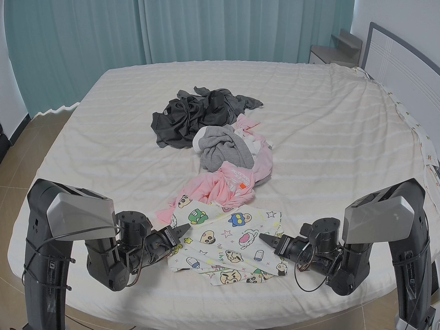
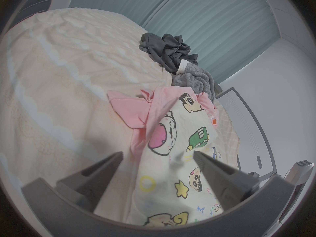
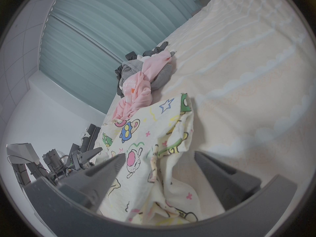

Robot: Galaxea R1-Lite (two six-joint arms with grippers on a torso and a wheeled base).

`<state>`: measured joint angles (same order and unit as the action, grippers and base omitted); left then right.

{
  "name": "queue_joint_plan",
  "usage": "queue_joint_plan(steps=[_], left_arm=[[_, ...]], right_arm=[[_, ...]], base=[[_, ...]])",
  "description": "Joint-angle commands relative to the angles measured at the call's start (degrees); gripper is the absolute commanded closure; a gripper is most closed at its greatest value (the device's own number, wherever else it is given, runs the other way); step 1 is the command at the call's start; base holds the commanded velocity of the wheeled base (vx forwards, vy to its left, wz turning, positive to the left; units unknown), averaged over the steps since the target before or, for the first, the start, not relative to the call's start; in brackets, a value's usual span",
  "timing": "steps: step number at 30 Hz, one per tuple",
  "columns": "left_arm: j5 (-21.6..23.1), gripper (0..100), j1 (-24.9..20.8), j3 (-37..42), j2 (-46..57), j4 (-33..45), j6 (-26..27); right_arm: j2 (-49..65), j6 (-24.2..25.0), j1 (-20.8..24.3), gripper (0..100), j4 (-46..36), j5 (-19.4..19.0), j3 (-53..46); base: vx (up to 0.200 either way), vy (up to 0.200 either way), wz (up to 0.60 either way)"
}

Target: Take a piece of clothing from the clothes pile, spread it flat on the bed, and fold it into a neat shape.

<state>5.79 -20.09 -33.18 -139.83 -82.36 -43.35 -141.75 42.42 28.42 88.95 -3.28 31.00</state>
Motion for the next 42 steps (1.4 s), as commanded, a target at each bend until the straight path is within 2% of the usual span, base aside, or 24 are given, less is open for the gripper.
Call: queue_joint_plan(steps=[1, 7, 10, 11, 12, 13, 15, 19, 21, 22, 24, 26, 27, 29, 31, 32, 33, 35, 37, 38, 39, 41, 42], left_arm=[[0.2, 0, 0.2, 2.0, 2.2, -1.1, 0.0], [0.1, 0, 3.3, 7.6, 13.3, -2.1, 0.5], [0.2, 0, 4.6, 11.9, 21.8, -2.3, 0.5], [0.2, 0, 4.6, 11.9, 21.8, -2.3, 0.5], [0.0, 0, 4.6, 15.3, 28.6, -2.2, 0.5], [0.0, 0, 4.6, 15.5, 29.1, -2.1, 0.5], [-0.1, 0, 4.0, 20.8, 39.5, -1.3, 0.6], [-0.3, 0, 3.0, 27.8, 54.6, 1.1, 0.7], [-0.4, 0, 3.0, 30.5, 61.7, 4.4, 0.7], [-1.1, 0, 3.0, 31.7, 67.5, 8.8, 0.9], [-3.5, 0, 3.0, 31.4, 76.8, 18.3, 1.3], [-6.2, 0, 3.0, 29.5, 86.4, 31.0, 2.5], [-7.0, 0, 3.0, 28.8, 89.2, 34.8, 3.1], [-9.1, 0, 3.0, 25.4, 99.7, 49.9, 5.9], [-9.7, 0, 3.0, 22.5, 105.1, 58.4, 7.1], [-9.9, 0, 3.0, 18.9, 110.6, 68.1, 8.0], [-10.1, 0, 3.0, 17.2, 113.0, 72.7, 8.6], [-11.2, 0, 3.9, 14.7, 117.2, 80.4, 10.9], [-13.5, 0, 5.3, 14.7, 120.4, 84.0, 13.2], [-13.7, 0, 5.5, 14.7, 120.7, 84.2, 13.4], [-14.8, 0, 8.4, 14.9, 123.8, 86.2, 16.9], [-15.1, 0, 9.5, 14.9, 124.5, 86.8, 17.7], [-15.2, 0, 13.0, 14.9, 125.8, 88.2, 19.4]], right_arm=[[3.2, -0.1, -0.6, 0, 0.8, 1.9, -1.3], [16.4, -1.2, -2.1, 0, 0.7, 4.5, -8.1], [25.1, -4.9, -2.4, 0, 0.7, 7.6, -12.8], [25.1, -4.9, -2.4, 0, 0.7, 7.6, -12.8], [31.6, -8.4, -2.3, 0, 0.7, 10.3, -16.4], [32.2, -8.6, -2.3, 0, 0.7, 10.5, -16.7], [41.3, -12.4, -2.3, 0, 0.4, 13.0, -21.9], [52.1, -17.3, -2.2, 0, 0.3, 16.7, -30.0], [56.2, -18.3, -1.9, 0, -0.8, 19.5, -31.0], [59.8, -18.7, -2.1, 0, -3.1, 23.4, -30.9], [66.2, -19.1, -2.1, 0, -7.2, 27.4, -30.9], [73.7, -21.9, -2.1, 0, -13.4, 27.7, -30.9], [76.3, -23.3, -2.2, 0, -15.3, 27.7, -30.9], [86.7, -29.7, -2.2, 0, -23.7, 28.0, -30.6], [92.1, -33.1, -2.3, 0, -28.6, 28.2, -30.3], [97.2, -35.7, -3.5, 0, -33.8, 28.2, -30.3], [99.3, -35.9, -4.9, 0, -36.0, 28.2, -30.7], [103.3, -35.9, -8.6, 0, -40.8, 28.2, -30.8], [107.7, -36.4, -12.1, 0, -44.1, 28.0, -30.7], [108.0, -36.4, -12.4, 0, -44.5, 27.9, -30.7], [112.5, -38.2, -16.2, 0, -47.9, 27.3, -30.1], [113.5, -39.0, -17.3, 0, -49.0, 27.0, -29.8], [115.4, -40.1, -19.5, 0, -51.2, 26.6, -28.7]], base=[[0.0, 0.0, 0.0], [0.0, 0.0, 0.0], [0.0, 0.0, 0.0], [0.0, 0.0, 0.0], [0.0, 0.0, 0.0], [0.0, 0.0, 0.0], [0.0, 0.0, 0.0], [0.0, 0.0, 0.0], [0.0, 0.0, 0.0], [0.0, 0.0, 0.0], [0.0, 0.0, 0.0], [0.0, 0.0, 0.0], [0.0, 0.0, 0.0], [0.0, 0.0, 0.0], [0.0, 0.0, 0.0], [0.0, 0.0, 0.0], [0.0, 0.0, 0.0], [0.0, 0.0, 0.0], [0.0, 0.0, 0.0], [0.0, 0.0, 0.0], [0.0, 0.0, 0.0], [0.0, 0.0, 0.0], [0.0, 0.0, 0.0]])
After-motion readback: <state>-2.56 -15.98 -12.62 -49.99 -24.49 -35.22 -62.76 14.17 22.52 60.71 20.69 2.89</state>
